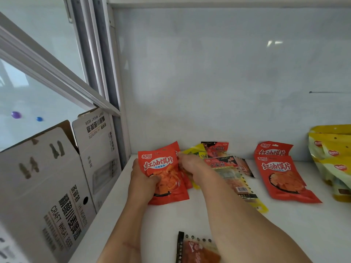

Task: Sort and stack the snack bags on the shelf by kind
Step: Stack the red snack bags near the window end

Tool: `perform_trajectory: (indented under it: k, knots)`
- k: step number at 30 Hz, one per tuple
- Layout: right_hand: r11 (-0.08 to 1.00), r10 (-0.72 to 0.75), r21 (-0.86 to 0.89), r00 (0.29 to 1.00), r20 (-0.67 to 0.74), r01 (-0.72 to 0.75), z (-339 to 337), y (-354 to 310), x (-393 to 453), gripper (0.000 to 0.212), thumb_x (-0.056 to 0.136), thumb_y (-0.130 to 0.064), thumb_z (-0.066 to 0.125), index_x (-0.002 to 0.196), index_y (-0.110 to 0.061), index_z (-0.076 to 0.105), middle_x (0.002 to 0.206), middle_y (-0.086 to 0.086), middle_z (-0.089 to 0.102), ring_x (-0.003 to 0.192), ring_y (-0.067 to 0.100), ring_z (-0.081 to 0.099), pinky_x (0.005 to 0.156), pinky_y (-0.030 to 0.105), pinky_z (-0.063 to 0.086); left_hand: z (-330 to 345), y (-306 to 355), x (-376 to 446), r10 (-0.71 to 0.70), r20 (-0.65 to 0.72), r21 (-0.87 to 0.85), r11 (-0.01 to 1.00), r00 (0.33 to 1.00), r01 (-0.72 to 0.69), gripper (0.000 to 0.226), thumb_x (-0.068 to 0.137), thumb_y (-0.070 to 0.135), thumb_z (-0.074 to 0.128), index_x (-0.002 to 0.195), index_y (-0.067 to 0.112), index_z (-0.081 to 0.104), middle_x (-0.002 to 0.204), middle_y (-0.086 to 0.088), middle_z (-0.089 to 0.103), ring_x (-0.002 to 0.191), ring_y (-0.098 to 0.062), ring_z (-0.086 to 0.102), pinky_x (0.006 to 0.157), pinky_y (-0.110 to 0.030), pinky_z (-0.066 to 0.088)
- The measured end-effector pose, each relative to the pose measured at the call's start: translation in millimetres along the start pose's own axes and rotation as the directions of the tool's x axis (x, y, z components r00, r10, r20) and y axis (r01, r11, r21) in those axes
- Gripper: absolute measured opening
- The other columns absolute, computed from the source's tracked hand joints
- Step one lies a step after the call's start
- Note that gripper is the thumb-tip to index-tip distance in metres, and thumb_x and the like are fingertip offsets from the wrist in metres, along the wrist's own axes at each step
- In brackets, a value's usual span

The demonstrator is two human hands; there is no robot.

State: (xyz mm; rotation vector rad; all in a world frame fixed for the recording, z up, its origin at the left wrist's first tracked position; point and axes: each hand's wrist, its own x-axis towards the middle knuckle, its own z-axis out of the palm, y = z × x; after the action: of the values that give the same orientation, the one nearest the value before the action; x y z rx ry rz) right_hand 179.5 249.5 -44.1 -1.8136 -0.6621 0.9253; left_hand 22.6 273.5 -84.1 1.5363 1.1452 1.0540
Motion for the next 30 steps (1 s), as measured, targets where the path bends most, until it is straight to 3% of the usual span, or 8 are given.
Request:
perform_trajectory:
  k: [2, 4, 7, 11, 17, 22, 26, 30]
  knots:
    - [1.000, -0.001, -0.003, 1.000, 0.012, 0.002, 5.1, 8.2, 19.8, 0.064, 0.089, -0.062, 0.043, 0.117, -0.010, 0.068, 0.120, 0.009, 0.069, 0.108, 0.028, 0.065, 0.100, 0.043, 0.051, -0.8, -0.1, -1.0, 0.006, 0.002, -0.007, 1.000, 1.000, -0.006, 0.068, 0.080, 0.000, 0.075, 0.137, 0.022, 0.044, 0.122, -0.002, 0.063, 0.101, -0.021, 0.064, 0.077, -0.028, 0.049]
    - [1.000, -0.006, 0.011, 1.000, -0.008, 0.006, 6.1, 11.7, 27.0, 0.061, 0.094, -0.056, 0.043, 0.124, -0.008, 0.064, 0.118, 0.014, 0.069, 0.107, 0.031, 0.066, 0.100, 0.047, 0.051, -1.8, 0.1, -2.3, 0.015, 0.010, -0.021, 1.000, 1.000, -0.015, 0.066, 0.081, 0.000, 0.074, 0.135, 0.023, 0.044, 0.121, -0.001, 0.064, 0.100, -0.020, 0.065, 0.072, -0.026, 0.049]
    - [0.997, 0.002, 0.079, 1.000, -0.020, 0.000, 3.1, -5.0, -17.1, 0.048, 0.099, -0.043, 0.050, 0.120, -0.003, 0.066, 0.111, 0.017, 0.072, 0.100, 0.033, 0.070, 0.094, 0.047, 0.055, -3.6, 3.7, -4.5, 0.025, 0.031, -0.063, 0.998, 0.999, -0.023, 0.066, 0.082, -0.001, 0.073, 0.136, 0.024, 0.044, 0.120, 0.001, 0.063, 0.097, -0.015, 0.064, 0.070, -0.021, 0.047]
    - [0.969, 0.051, 0.240, 0.997, 0.063, -0.064, -4.9, -2.6, -22.3, 0.032, 0.099, -0.031, 0.060, 0.105, -0.001, 0.070, 0.099, 0.015, 0.075, 0.085, 0.029, 0.073, 0.078, 0.043, 0.060, -1.8, 12.0, -9.0, 0.054, 0.051, -0.136, 0.990, 0.997, -0.047, 0.063, 0.083, -0.005, 0.071, 0.135, 0.022, 0.048, 0.117, 0.004, 0.066, 0.093, -0.006, 0.064, 0.070, -0.016, 0.047]
    - [0.920, -0.001, 0.390, 0.995, 0.101, -0.039, -41.6, -1.4, -26.8, 0.037, 0.093, -0.034, 0.068, 0.116, -0.005, 0.068, 0.100, 0.016, 0.077, 0.090, 0.032, 0.075, 0.086, 0.054, 0.058, 11.9, 34.5, -15.9, 0.059, 0.087, -0.197, 0.980, 0.994, -0.041, 0.053, 0.081, 0.003, 0.077, 0.122, 0.026, 0.050, 0.109, 0.006, 0.070, 0.098, -0.015, 0.069, 0.083, -0.033, 0.055]
    - [0.877, -0.067, 0.480, 0.994, 0.081, 0.020, -88.5, 14.6, -40.7, 0.035, 0.088, -0.030, 0.075, 0.116, -0.009, 0.068, 0.102, 0.016, 0.077, 0.093, 0.034, 0.075, 0.087, 0.062, 0.055, 31.4, 61.0, -30.0, 0.033, 0.197, -0.231, 0.973, 0.980, 0.014, 0.044, 0.078, -0.001, 0.078, 0.103, 0.029, 0.059, 0.100, 0.008, 0.073, 0.089, -0.012, 0.071, 0.071, -0.027, 0.055]
    - [0.840, -0.110, 0.537, 0.993, 0.035, 0.074, -141.0, 27.3, -60.5, 0.024, 0.090, -0.021, 0.072, 0.110, -0.008, 0.070, 0.100, 0.017, 0.077, 0.085, 0.032, 0.076, 0.084, 0.058, 0.057, 54.2, 88.0, -46.6, 0.019, 0.244, -0.256, 0.966, 0.969, 0.045, 0.052, 0.078, -0.008, 0.075, 0.120, 0.016, 0.058, 0.106, -0.005, 0.075, 0.091, -0.021, 0.073, 0.072, -0.030, 0.057]
    - [0.843, -0.187, 0.496, 0.978, -0.096, 0.209, -200.0, 50.9, -73.0, 0.015, 0.090, -0.011, 0.071, 0.104, -0.009, 0.073, 0.100, 0.017, 0.076, 0.084, 0.030, 0.074, 0.085, 0.051, 0.058, 91.0, 110.5, -84.1, 0.039, 0.304, -0.222, 0.974, 0.952, 0.032, 0.044, 0.084, -0.012, 0.067, 0.116, 0.016, 0.056, 0.090, -0.004, 0.069, 0.044, 0.000, 0.057, 0.042, -0.014, 0.045]
